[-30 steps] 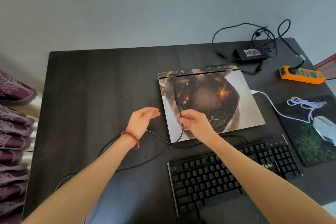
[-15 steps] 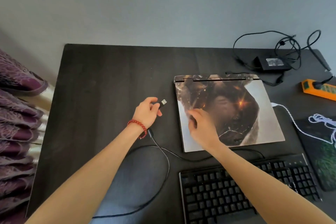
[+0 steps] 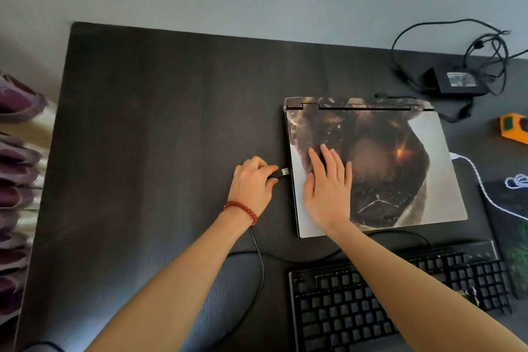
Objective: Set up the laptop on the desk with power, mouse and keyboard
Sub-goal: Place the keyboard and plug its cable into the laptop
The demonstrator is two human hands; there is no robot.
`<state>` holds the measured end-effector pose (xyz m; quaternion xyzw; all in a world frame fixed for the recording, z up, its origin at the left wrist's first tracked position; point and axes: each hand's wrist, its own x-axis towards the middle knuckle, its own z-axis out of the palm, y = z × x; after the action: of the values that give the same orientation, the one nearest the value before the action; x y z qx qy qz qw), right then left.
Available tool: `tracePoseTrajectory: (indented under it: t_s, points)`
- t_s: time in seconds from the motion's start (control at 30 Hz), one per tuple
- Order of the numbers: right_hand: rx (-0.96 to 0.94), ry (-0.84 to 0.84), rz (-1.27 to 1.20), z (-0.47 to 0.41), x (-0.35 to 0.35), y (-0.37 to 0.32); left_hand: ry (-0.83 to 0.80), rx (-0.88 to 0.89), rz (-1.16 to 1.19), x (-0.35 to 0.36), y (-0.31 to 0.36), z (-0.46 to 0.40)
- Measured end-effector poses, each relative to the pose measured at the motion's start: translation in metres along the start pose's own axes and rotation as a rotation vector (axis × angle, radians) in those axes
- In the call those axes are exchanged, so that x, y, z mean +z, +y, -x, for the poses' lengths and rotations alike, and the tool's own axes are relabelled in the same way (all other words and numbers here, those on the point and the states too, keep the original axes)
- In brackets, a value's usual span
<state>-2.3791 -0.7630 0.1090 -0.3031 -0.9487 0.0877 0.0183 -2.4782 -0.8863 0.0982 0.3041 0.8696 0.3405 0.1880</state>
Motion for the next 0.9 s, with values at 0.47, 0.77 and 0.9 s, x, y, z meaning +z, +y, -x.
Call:
tracePoseTrajectory:
  t_s: [0.47,0.77,0.9]
  points:
    - [0.005,0.042,0.015,0.0,0.006,0.0,0.076,0.034,0.072,0.001,-0.006,-0.007]
    - [0.011,0.042,0.004,0.001,0.004,-0.001,0.08,0.014,0.101,0.005,-0.005,0.005]
    - [0.015,0.052,0.0,0.002,0.004,0.001,0.084,-0.001,0.101,0.007,-0.003,0.007]
